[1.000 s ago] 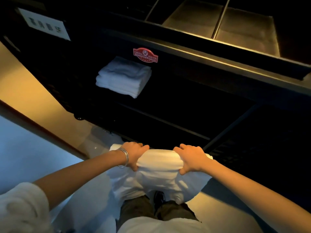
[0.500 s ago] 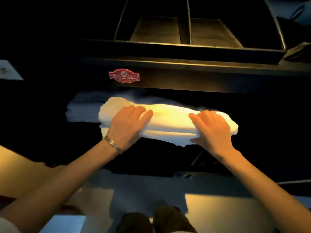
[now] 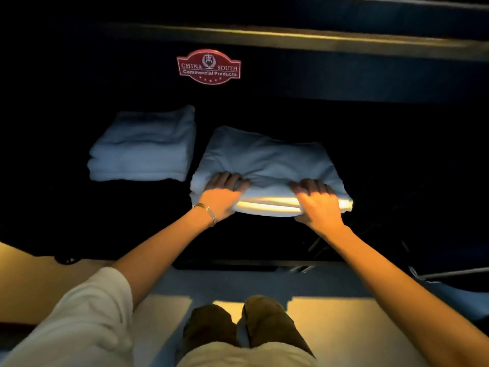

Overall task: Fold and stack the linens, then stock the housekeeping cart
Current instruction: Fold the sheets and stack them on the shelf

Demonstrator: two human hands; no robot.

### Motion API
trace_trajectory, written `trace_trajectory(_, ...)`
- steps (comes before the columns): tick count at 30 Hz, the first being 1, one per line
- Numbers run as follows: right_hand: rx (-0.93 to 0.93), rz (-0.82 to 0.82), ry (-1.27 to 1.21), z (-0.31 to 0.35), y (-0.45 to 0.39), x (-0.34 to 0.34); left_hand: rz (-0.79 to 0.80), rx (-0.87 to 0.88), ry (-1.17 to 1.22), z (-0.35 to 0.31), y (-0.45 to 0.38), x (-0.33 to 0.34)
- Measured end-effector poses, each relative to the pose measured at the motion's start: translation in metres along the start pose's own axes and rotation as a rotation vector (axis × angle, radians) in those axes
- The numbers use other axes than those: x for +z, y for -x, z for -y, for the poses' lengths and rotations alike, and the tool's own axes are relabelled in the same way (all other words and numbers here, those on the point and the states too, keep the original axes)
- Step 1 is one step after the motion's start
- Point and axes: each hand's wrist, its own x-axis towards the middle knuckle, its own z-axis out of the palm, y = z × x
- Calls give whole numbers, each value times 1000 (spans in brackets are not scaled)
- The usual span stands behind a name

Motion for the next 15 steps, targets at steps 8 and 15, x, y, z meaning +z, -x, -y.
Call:
trace_trajectory(8, -60, 114, 46, -3, -36, 17, -56, -25, -219, 26, -25, 21)
trace_trajectory(15, 53, 96, 192, -6, -106, 50, -57, -146, -135, 64, -78, 52)
